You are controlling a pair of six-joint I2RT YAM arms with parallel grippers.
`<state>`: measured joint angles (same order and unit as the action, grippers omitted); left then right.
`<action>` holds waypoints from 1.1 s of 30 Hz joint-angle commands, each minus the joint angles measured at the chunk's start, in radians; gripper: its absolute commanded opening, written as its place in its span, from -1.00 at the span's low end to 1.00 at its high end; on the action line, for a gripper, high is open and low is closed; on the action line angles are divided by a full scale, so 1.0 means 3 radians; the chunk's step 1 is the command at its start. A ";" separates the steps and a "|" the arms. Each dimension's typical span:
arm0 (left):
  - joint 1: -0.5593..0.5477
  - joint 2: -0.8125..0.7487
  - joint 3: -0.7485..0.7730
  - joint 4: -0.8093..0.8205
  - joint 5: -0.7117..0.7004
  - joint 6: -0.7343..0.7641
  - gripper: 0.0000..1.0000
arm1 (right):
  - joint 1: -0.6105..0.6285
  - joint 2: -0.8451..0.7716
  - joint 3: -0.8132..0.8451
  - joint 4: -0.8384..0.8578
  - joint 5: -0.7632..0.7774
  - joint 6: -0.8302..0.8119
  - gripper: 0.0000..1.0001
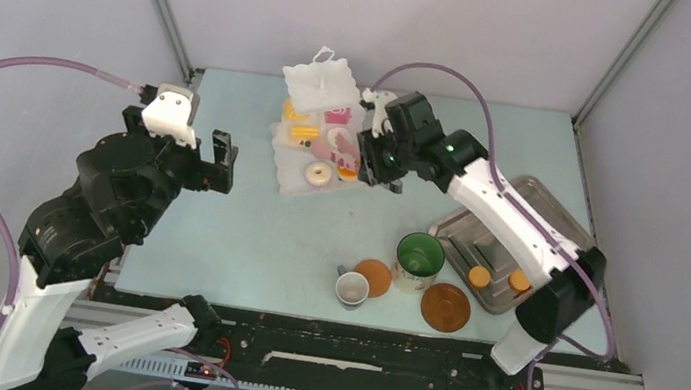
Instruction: Serve the afternoon tea
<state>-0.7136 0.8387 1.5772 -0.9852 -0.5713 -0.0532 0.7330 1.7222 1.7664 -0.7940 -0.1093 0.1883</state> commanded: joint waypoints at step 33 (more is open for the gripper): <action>-0.0016 0.0177 -0.0399 0.0425 0.0068 0.0099 0.97 | -0.2673 -0.2110 -0.2020 -0.2398 -0.0257 0.1175 -0.32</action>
<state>-0.7155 0.9024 1.4651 -0.8940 -0.5442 -0.0437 -0.0639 1.0531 1.1435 -1.4620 -0.1291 0.5159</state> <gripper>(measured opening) 0.985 0.325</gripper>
